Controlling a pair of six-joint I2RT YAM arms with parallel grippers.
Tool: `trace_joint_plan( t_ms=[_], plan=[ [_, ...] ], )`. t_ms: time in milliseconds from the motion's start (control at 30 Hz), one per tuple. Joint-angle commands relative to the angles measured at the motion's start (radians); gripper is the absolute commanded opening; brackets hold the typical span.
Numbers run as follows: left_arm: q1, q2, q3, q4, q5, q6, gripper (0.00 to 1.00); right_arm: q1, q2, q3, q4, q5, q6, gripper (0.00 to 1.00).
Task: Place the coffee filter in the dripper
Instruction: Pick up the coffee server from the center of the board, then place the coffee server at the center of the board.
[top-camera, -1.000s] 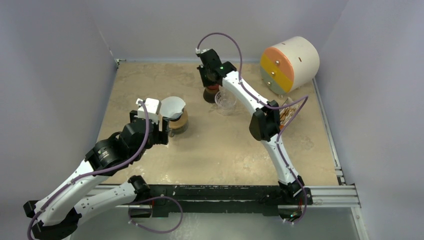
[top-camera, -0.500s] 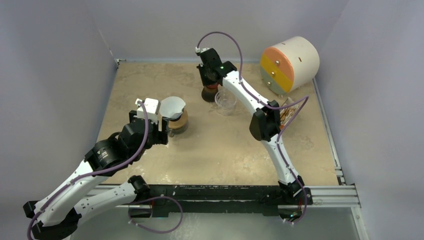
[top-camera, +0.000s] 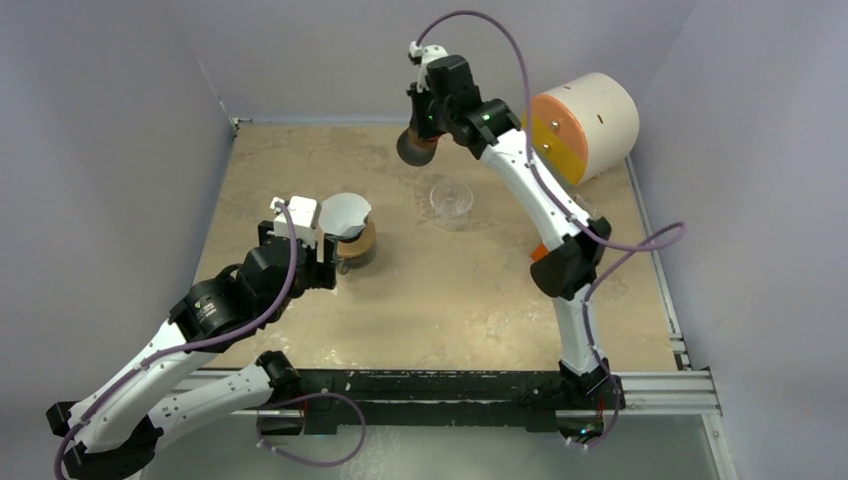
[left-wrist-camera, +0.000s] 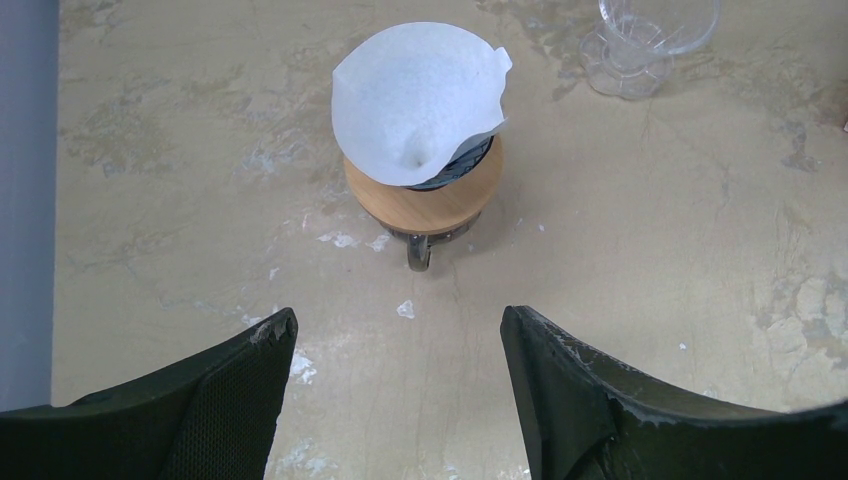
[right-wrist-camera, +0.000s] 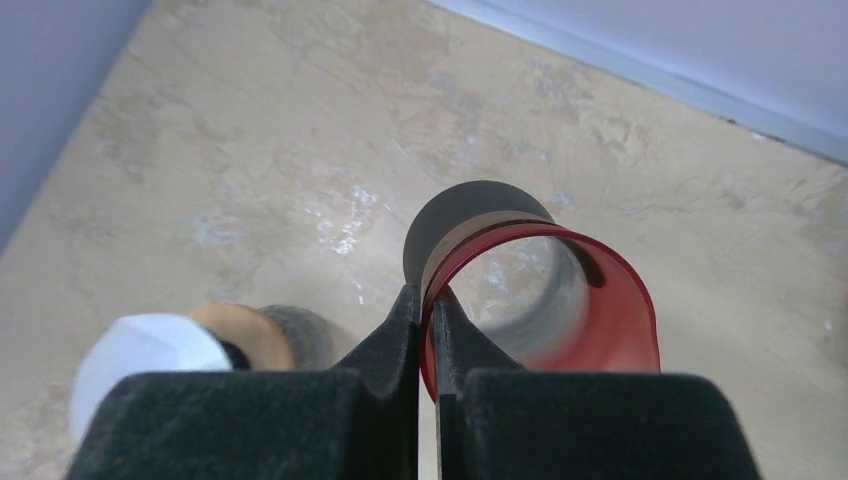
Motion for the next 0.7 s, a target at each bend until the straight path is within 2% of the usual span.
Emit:
trace_joint_plan(
  t_ms=[0,200,400,667],
  plan=[
    [0.007,-0.002,0.007,0.005,-0.019,-0.019,0.74,-0.005,-0.157,-0.056,0.033,-0.037,0.007,0.0],
    [0.008,0.002,0.007,0.0,-0.016,-0.034,0.74,0.004,-0.352,-0.245,0.045,-0.068,0.001,0.0],
    [0.008,0.004,0.011,-0.009,-0.019,-0.045,0.82,0.025,-0.471,-0.342,-0.013,-0.064,-0.018,0.0],
    [0.007,0.019,0.011,-0.007,-0.009,-0.038,0.83,0.127,-0.638,-0.554,-0.026,0.004,-0.056,0.0]
  ],
)
